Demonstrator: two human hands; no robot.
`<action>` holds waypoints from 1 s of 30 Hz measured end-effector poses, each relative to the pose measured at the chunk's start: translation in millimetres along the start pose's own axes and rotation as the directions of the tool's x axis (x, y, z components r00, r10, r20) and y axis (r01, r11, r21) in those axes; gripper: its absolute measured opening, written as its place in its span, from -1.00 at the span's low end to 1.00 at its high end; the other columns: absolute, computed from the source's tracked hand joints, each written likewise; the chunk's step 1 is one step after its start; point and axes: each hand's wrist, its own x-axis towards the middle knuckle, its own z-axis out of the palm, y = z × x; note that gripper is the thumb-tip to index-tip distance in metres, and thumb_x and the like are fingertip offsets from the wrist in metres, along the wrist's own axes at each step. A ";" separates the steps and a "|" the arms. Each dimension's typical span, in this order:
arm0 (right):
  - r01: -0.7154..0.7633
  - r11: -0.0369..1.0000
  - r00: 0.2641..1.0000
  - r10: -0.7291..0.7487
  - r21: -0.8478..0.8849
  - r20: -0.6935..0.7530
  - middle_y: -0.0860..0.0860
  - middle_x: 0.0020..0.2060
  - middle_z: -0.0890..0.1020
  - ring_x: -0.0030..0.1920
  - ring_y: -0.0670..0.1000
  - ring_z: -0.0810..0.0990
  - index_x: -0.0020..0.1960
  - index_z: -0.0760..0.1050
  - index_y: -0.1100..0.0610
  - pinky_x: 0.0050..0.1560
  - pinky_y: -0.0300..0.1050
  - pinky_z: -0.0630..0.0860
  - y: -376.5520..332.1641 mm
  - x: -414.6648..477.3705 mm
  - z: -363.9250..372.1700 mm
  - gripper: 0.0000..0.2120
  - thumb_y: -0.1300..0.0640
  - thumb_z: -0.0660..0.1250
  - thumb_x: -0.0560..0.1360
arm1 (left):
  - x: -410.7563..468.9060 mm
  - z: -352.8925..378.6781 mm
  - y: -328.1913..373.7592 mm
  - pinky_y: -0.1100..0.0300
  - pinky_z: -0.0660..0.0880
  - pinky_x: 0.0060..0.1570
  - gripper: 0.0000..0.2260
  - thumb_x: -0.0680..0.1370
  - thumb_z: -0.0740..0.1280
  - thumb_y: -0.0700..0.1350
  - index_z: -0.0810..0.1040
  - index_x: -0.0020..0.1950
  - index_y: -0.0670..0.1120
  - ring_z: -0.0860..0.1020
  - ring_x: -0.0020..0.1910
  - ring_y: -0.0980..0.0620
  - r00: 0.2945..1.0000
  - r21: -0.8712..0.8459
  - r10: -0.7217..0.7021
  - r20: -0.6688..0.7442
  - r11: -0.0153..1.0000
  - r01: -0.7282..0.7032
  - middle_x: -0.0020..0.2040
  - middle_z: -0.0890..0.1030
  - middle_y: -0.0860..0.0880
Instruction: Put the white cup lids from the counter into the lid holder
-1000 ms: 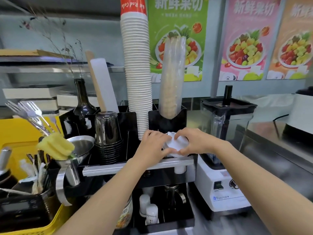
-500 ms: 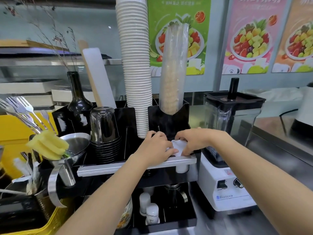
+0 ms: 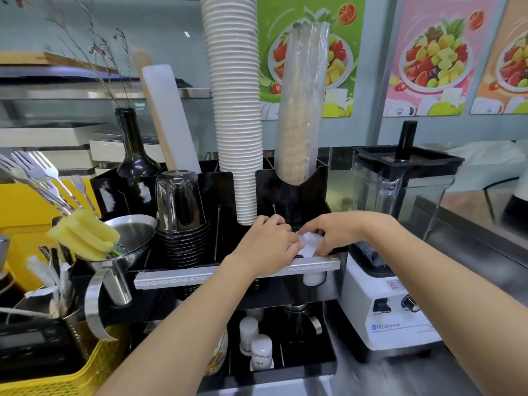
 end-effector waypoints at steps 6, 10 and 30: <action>-0.028 1.000 0.996 0.029 -0.007 0.079 -0.03 0.13 0.42 0.00 0.01 0.43 0.38 0.24 -0.04 0.04 -0.12 0.39 -3.5 7.6 -5.2 -0.39 0.14 0.37 0.39 | 0.1 2.0 0.9 0.13 0.23 0.17 -0.69 0.60 0.07 -0.01 0.59 -0.06 -0.07 0.44 0.11 0.02 0.997 -0.010 0.021 -0.074 1.000 -0.022 -0.04 0.63 0.02; -0.018 1.000 0.994 0.017 0.008 0.108 -0.03 0.12 0.43 -0.08 -0.04 0.44 0.36 0.27 -0.01 -0.01 -0.16 0.38 -4.5 11.4 -7.8 -0.41 0.18 0.37 0.39 | -0.6 1.3 1.0 0.13 0.21 0.22 -0.69 0.60 0.07 -0.01 0.60 0.02 -0.05 0.43 0.15 0.03 0.996 -0.027 0.014 -0.085 0.999 -0.016 0.04 0.63 0.03; 0.035 0.999 0.980 -0.032 0.015 -0.198 -0.07 0.27 0.50 0.29 0.01 0.43 0.39 0.27 -0.06 0.37 0.03 0.12 0.7 -15.0 11.9 -0.51 0.00 0.28 0.49 | -4.5 -5.1 4.8 0.14 0.10 0.29 -0.67 0.61 0.06 0.03 0.55 0.15 -0.04 0.40 0.26 0.05 0.992 -0.001 -0.019 -0.127 1.000 0.019 0.18 0.59 0.04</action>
